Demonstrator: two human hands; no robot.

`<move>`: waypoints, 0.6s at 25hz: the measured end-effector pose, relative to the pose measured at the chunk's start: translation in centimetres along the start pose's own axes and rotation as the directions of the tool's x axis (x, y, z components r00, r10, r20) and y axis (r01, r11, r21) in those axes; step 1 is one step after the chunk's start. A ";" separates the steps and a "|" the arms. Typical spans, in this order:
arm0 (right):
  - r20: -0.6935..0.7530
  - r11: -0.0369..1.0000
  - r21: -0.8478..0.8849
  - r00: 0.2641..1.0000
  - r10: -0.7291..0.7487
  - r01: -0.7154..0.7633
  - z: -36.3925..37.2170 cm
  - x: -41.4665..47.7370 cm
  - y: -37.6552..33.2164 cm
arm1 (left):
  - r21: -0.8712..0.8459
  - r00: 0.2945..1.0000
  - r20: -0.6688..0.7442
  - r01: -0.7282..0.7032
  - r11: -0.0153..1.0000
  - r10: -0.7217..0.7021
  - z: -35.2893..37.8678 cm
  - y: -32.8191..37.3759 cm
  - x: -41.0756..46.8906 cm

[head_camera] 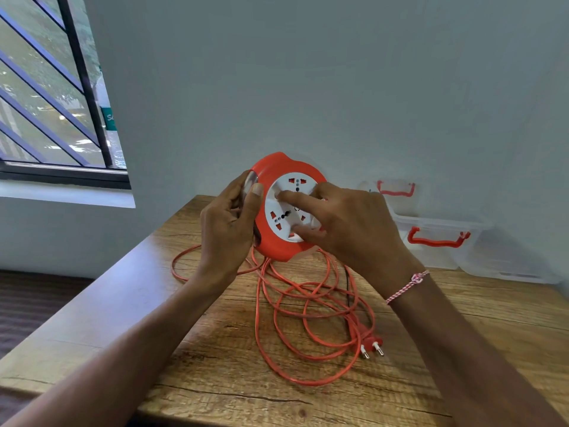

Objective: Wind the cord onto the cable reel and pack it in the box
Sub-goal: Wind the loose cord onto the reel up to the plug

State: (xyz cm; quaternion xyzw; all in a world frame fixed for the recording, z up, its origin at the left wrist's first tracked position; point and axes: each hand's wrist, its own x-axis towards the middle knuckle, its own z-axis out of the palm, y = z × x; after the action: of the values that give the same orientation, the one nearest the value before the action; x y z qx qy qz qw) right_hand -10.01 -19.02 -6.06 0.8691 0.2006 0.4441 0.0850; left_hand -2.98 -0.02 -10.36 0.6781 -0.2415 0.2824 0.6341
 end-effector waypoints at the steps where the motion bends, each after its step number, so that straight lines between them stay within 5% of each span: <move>1: -0.007 1.000 0.006 1.000 0.029 -0.029 0.0 0.1 -0.2 | -0.002 1.000 0.002 -0.006 1.000 0.006 0.1 0.0 0.0; 5: 0.007 0.908 0.188 0.925 0.379 -0.373 -0.1 0.4 -2.0 | 0.065 0.997 0.010 -0.083 0.994 0.082 0.4 0.0 -0.4; 8: 0.281 0.477 0.546 0.687 0.670 -0.689 -0.2 1.0 -3.0 | 0.090 0.994 0.029 -0.109 0.990 0.107 0.6 -0.2 -0.6; 10: 0.442 0.227 0.616 0.570 0.693 -0.754 -0.4 1.2 -3.1 | 0.076 0.995 0.037 -0.098 0.992 0.095 0.7 -0.4 -0.6; 11: 0.413 0.291 0.597 0.597 0.687 -0.748 -0.5 1.1 -3.0 | 0.066 0.995 0.039 -0.090 0.994 0.088 0.7 -0.5 -0.5; 13: 0.187 0.639 0.426 0.753 0.631 -0.640 -0.3 0.6 -2.1 | 0.043 0.998 0.020 -0.060 0.997 0.059 0.7 -0.4 -0.4; 15: 0.020 0.861 0.278 0.899 0.437 -0.425 -0.4 0.3 -0.9 | 0.020 0.999 -0.017 -0.033 0.999 0.034 0.6 -0.1 -0.3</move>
State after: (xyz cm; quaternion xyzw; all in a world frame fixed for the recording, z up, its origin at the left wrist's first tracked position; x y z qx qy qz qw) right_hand -10.45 -18.07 -5.92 0.8852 0.0630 0.4383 -0.1426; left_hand -3.11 -0.57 -10.67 0.6776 -0.2447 0.3012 0.6247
